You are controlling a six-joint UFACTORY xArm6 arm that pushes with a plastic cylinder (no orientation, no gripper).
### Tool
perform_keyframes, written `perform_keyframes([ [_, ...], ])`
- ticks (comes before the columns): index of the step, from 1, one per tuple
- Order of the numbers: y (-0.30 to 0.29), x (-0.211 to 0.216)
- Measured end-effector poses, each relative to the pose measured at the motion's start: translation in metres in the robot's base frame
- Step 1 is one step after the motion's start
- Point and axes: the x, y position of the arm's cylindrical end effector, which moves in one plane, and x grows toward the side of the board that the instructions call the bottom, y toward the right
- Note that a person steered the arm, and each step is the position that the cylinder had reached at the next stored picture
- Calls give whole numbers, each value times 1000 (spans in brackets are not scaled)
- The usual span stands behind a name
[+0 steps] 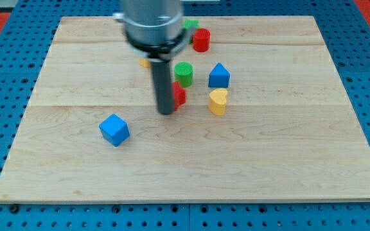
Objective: Move the blue triangle towards the center left
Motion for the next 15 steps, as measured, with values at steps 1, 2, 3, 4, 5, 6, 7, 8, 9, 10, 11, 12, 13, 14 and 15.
perform_keyframes([
  [1, 19, -9],
  [2, -18, -42],
  [3, -20, -27],
  [4, -42, -30],
  [5, -22, -64],
  [6, 21, -97],
  [7, 43, -136],
  [8, 118, -129],
  [9, 97, -71],
  [10, 87, -58],
  [11, 121, -68],
  [12, 77, -94],
  [13, 10, -95],
  [14, 51, -59],
  [15, 78, -43],
])
